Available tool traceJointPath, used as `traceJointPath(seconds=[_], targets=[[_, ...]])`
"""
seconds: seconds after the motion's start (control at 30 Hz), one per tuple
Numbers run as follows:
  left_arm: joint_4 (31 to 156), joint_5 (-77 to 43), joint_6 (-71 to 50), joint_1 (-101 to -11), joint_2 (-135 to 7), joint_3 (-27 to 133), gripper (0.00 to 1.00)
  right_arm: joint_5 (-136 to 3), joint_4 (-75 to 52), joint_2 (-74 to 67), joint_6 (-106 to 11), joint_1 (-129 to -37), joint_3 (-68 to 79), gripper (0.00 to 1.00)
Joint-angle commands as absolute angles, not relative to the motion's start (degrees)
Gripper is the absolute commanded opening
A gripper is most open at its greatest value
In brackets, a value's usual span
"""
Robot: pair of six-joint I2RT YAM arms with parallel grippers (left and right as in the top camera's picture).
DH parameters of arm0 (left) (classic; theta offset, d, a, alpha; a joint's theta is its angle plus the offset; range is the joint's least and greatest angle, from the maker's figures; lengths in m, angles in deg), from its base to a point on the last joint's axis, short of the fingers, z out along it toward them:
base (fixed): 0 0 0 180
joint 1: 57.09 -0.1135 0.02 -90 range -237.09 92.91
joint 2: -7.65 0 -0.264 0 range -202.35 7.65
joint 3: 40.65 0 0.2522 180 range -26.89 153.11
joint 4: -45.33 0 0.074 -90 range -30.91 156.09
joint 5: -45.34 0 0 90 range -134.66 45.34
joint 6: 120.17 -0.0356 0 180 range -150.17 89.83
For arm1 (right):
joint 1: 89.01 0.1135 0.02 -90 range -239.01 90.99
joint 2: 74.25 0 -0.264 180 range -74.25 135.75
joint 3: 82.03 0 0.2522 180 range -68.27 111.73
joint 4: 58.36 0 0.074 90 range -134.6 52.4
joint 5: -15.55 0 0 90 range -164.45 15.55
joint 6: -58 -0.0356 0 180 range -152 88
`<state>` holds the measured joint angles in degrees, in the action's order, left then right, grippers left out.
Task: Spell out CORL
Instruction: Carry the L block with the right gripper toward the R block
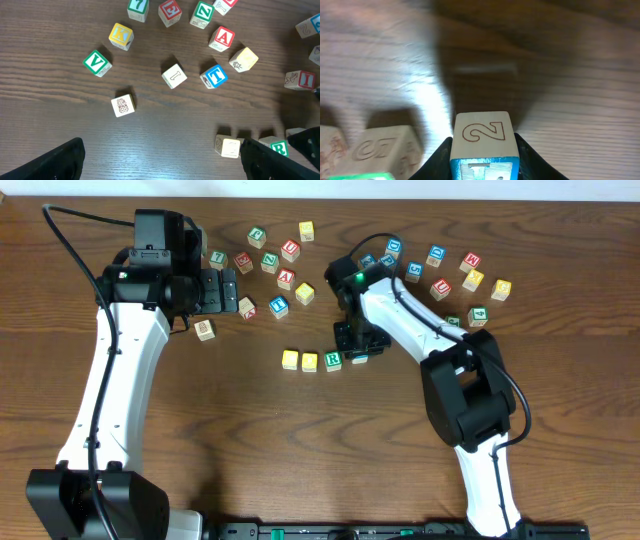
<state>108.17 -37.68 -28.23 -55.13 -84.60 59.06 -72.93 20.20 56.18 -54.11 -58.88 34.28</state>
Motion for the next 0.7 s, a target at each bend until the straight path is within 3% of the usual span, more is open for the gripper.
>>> traceJointPath(seconds=[0.0,0.67], targets=[[108.33,-37.61,-27.47,-55.42,-83.66,59.78,0.98,-72.4,19.87,54.06,-55.75,-57.74,33.95,0.31],[108.33,-37.61,-27.47,-55.39,-83.66,59.78,0.98,-72.1,19.98,54.13,-55.75,-57.02,33.93,0.31]])
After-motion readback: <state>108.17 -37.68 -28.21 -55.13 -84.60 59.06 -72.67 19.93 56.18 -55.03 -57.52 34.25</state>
